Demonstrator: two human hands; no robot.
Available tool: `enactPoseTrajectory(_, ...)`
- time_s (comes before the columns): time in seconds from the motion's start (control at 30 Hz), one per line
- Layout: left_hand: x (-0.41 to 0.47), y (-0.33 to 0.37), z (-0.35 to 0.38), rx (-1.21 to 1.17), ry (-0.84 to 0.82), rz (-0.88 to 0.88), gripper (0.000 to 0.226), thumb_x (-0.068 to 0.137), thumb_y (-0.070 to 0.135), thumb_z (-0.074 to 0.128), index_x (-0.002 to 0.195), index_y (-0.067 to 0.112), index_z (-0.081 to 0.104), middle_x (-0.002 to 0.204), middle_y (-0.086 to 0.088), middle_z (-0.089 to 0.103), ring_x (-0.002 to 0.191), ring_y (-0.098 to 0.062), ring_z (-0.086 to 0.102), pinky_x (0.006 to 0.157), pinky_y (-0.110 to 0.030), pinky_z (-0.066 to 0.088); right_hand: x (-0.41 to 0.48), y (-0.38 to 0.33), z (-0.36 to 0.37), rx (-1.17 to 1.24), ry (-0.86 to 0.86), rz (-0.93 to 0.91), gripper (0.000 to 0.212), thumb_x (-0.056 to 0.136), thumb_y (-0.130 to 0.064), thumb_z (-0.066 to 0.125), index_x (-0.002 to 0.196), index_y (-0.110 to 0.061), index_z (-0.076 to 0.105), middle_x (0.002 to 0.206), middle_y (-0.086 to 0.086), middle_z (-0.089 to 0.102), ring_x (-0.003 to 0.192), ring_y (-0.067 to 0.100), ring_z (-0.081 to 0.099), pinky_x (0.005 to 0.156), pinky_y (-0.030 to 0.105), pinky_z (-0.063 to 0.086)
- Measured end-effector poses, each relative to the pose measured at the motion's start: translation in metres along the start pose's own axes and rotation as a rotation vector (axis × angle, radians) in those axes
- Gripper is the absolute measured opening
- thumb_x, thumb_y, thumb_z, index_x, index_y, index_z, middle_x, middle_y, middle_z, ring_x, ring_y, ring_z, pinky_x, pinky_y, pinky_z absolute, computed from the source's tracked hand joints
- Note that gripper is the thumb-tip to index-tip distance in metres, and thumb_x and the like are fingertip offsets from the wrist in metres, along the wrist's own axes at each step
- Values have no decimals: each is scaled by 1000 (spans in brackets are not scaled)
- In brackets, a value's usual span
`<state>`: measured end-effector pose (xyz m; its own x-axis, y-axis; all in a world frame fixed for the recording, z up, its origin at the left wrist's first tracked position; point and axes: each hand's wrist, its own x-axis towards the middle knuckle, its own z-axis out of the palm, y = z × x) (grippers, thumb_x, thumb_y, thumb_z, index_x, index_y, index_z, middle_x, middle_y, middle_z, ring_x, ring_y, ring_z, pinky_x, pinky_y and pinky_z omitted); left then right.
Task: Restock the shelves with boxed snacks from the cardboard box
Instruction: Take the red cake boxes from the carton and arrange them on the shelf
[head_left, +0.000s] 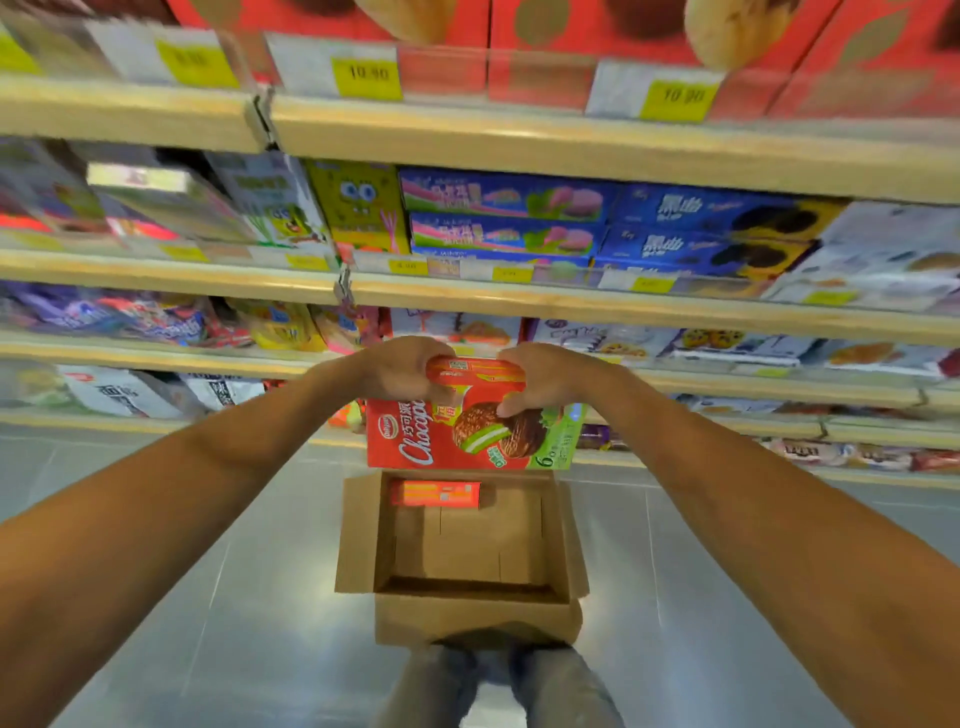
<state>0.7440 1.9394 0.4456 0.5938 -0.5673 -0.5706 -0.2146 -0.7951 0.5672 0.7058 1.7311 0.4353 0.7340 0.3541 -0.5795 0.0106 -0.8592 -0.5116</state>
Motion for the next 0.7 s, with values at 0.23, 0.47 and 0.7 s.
enactPoseTrajectory(0.23,-66,93,-103,74,51,119,51,80,43,71,123,24,52,107,3,67,85,-15,69,76,-30,57,-90,-68,-116,42,80,32,51,76,-33,77,118,-15,54,108,1,63,100,22,61,86,35,51)
enactPoseTrajectory(0.47,-137,173,-190,258,233,262,53,76,52,68,117,19,62,111,3,67,93,-13,64,82,-29,50,-176,-131,-210,-60,327,-14,41,75,-39,75,109,-19,64,103,-2,63,93,16,58,77,28,47)
enactPoseTrajectory(0.7,-198,239,-255,296,374,336,46,80,42,70,117,16,61,111,-2,67,96,-15,65,88,-32,52,-243,-178,-271,-61,518,-109,18,76,-36,75,87,-25,65,83,-7,66,78,11,61,67,24,47)
